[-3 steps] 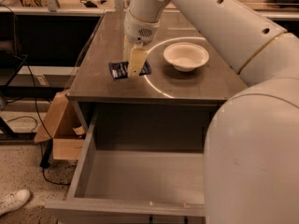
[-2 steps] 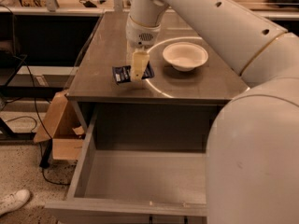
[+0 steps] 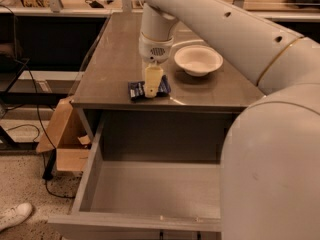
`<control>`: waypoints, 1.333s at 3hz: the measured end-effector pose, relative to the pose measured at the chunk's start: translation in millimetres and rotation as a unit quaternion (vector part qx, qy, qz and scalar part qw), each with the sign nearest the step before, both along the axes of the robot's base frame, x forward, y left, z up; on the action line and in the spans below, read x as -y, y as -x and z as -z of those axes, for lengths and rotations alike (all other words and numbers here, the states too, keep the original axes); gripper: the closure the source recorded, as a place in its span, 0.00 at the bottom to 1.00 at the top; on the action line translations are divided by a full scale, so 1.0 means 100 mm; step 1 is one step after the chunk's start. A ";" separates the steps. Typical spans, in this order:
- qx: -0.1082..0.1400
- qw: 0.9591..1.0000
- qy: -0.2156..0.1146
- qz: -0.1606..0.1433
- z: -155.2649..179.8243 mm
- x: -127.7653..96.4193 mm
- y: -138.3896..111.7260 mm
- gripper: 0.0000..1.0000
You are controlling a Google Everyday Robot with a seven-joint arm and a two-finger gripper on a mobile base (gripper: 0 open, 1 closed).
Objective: Pick rxbar blueberry from top drawer and place on counter
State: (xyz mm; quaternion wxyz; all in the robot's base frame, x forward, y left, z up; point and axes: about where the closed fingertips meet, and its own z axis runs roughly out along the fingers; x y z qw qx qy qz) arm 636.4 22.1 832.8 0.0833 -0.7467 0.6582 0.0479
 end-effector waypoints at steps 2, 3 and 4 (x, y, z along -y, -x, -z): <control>0.000 1.000 0.000 0.000 0.00 0.00 0.00 0.64; 0.000 1.000 0.000 0.000 0.00 0.00 0.00 0.40; 0.000 1.000 0.000 0.000 0.00 0.00 0.00 0.17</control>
Offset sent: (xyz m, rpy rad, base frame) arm 0.0000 0.0000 0.0000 0.0000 0.0000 0.0000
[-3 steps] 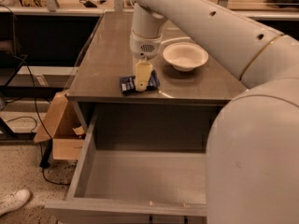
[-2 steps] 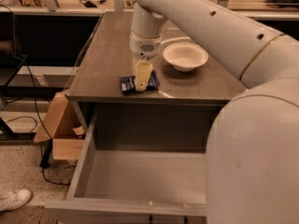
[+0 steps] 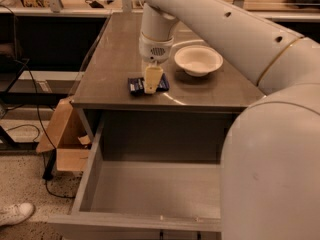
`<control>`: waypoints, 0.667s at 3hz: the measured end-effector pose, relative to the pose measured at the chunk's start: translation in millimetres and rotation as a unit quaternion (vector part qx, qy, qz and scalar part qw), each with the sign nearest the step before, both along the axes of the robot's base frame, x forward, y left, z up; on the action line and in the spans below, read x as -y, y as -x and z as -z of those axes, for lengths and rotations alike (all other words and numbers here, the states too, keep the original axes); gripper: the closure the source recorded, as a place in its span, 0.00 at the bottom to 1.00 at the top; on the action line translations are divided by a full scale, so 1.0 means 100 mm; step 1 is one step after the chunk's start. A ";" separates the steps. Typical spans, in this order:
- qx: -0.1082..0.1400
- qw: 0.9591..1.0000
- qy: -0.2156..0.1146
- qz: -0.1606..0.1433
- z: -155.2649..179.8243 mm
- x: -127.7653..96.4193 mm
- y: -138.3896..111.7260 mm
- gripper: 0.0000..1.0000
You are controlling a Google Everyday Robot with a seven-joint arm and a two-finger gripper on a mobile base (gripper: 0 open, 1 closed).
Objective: Pick rxbar blueberry from top drawer and place on counter
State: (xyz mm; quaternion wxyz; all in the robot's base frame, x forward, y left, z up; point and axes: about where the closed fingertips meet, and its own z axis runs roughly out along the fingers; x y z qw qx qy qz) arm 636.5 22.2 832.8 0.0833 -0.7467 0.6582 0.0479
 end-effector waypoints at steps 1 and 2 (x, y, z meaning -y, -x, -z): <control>0.000 1.000 0.000 0.000 0.00 0.00 0.00 0.00; 0.000 1.000 0.000 0.000 0.00 0.00 0.00 0.00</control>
Offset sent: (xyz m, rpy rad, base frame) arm 0.0000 0.0000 0.0000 0.0000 0.0000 0.0000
